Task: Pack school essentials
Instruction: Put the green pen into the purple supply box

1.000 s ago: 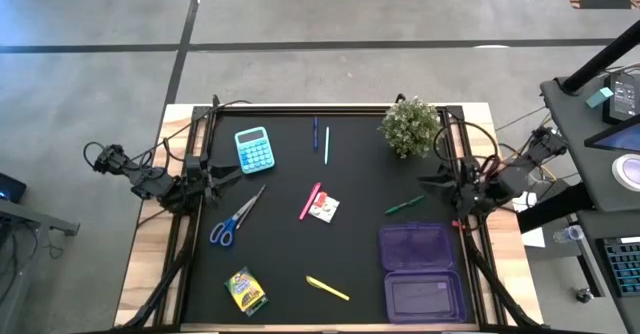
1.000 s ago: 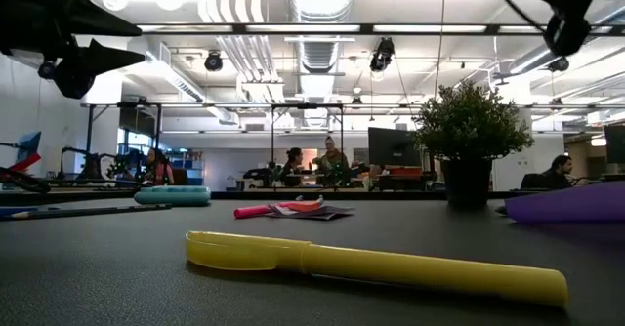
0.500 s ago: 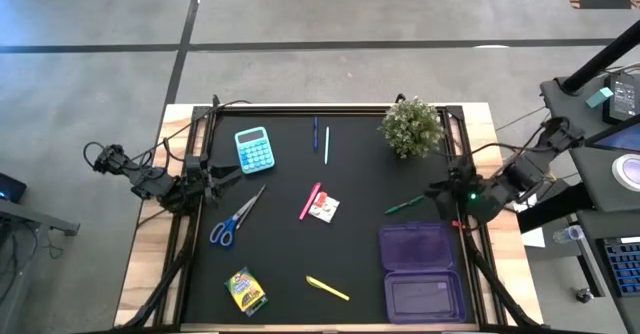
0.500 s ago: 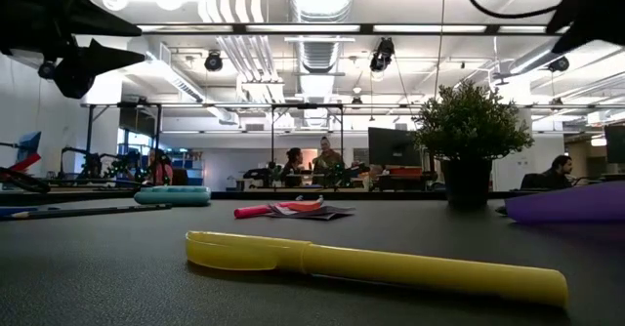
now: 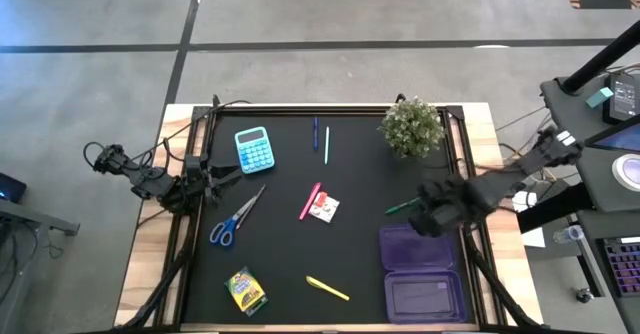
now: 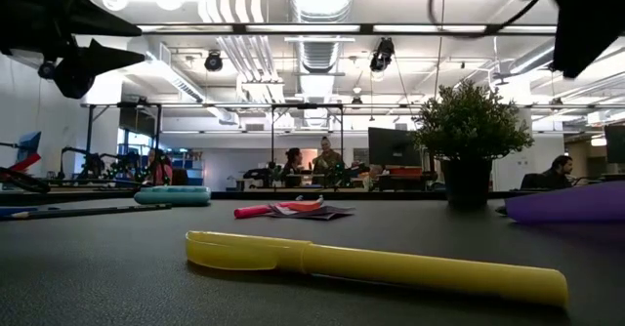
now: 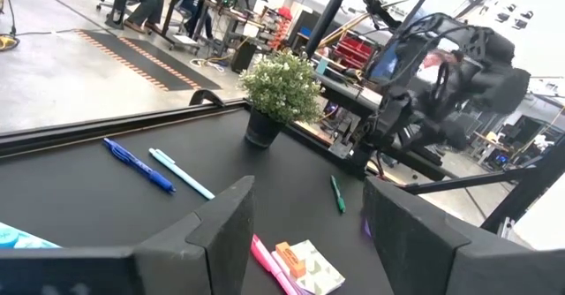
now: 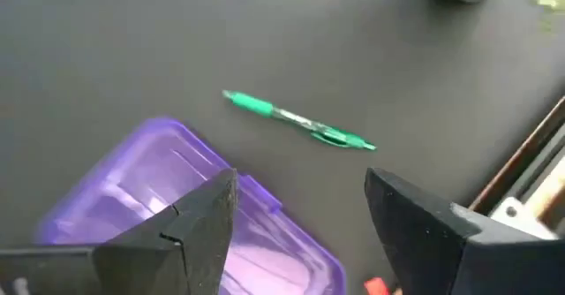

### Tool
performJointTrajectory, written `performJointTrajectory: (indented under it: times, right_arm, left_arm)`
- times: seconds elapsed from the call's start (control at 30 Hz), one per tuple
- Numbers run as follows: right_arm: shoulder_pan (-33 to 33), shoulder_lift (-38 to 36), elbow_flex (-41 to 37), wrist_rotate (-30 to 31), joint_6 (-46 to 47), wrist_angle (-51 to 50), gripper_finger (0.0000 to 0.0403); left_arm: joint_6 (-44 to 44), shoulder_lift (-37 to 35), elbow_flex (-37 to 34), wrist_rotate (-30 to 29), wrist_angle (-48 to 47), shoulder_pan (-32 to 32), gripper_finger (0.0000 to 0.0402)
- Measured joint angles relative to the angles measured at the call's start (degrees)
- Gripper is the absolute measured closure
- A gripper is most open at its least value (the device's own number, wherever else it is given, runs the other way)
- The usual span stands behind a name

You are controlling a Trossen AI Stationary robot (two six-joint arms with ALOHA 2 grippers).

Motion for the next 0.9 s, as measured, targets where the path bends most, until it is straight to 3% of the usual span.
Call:
performJointTrajectory:
  times: [0.37,0.57,0.9]
  right_arm:
    - [-13.97,8.19,2.97,-11.26,-31.21,1.58,0.0178]
    - [-19.5,12.16,0.81,-19.54,-39.56,5.57,0.0179]
    - [-23.11,20.58,0.59,-20.76,-50.14,7.39,0.0179]
  left_arm:
    - [0.0,0.01,0.0,0.02,-0.02,-0.01,0.0207]
    - [0.0,0.0,0.0,0.02,0.0,0.01,0.0207]
    - [-0.02,0.0,-0.01,0.02,0.0,-0.01,0.0207]
